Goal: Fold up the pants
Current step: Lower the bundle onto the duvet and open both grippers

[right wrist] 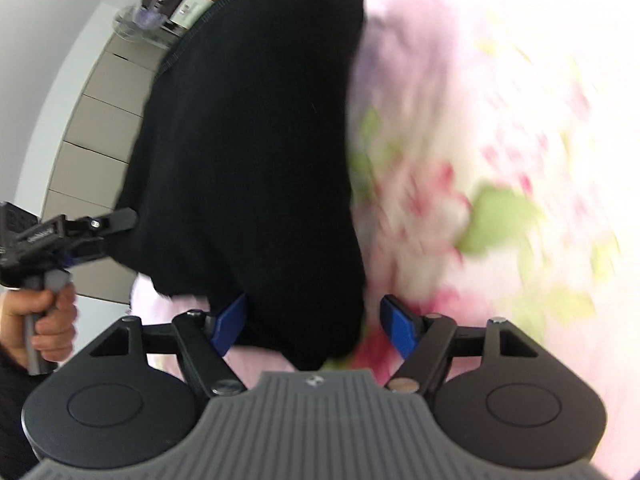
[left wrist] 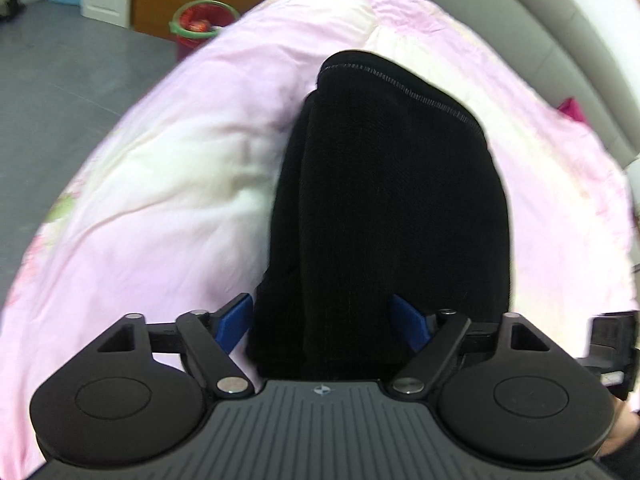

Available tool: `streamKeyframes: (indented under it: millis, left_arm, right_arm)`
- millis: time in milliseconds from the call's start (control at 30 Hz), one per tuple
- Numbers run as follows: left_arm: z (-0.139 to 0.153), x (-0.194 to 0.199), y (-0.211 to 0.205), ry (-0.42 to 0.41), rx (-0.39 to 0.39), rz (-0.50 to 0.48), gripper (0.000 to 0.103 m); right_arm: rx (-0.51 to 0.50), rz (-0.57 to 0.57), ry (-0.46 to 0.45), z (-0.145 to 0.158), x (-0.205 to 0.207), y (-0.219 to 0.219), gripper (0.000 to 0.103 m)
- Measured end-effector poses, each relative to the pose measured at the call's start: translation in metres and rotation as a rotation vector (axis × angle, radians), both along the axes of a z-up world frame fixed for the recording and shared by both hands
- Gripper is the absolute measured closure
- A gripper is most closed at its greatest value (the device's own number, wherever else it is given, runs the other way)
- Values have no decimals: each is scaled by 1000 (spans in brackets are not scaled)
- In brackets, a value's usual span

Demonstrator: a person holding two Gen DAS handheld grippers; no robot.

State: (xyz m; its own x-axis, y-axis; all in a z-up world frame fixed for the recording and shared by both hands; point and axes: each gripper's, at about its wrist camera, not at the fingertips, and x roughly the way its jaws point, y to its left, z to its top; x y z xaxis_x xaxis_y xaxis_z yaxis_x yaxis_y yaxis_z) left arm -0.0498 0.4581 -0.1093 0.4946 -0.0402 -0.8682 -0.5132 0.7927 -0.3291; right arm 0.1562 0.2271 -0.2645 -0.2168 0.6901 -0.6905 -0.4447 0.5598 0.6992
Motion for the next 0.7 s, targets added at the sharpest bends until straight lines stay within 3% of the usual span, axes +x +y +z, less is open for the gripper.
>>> streamKeyframes:
  millis: [67, 167, 267, 300, 500, 700]
  left_arm:
    - [4, -6, -8, 34, 41, 12, 8]
    - [10, -14, -22, 93, 112, 13, 8]
    - [12, -15, -46, 277, 337, 2, 33]
    - [19, -14, -54, 291, 389, 5, 33]
    - [80, -22, -115, 65, 399, 41, 15]
    - [118, -14, -186, -27, 476, 29, 7]
  right_arm:
    - [-79, 41, -78, 3, -10, -4, 55]
    - [-85, 46, -121, 16, -21, -20, 54]
    - [-90, 51, -228, 41, -30, -38, 46]
    - [-89, 55, -269, 51, -33, -46, 43]
    - [-69, 42, -506, 114, -56, -77, 26]
    - [-61, -18, -675, 171, -79, -87, 7]
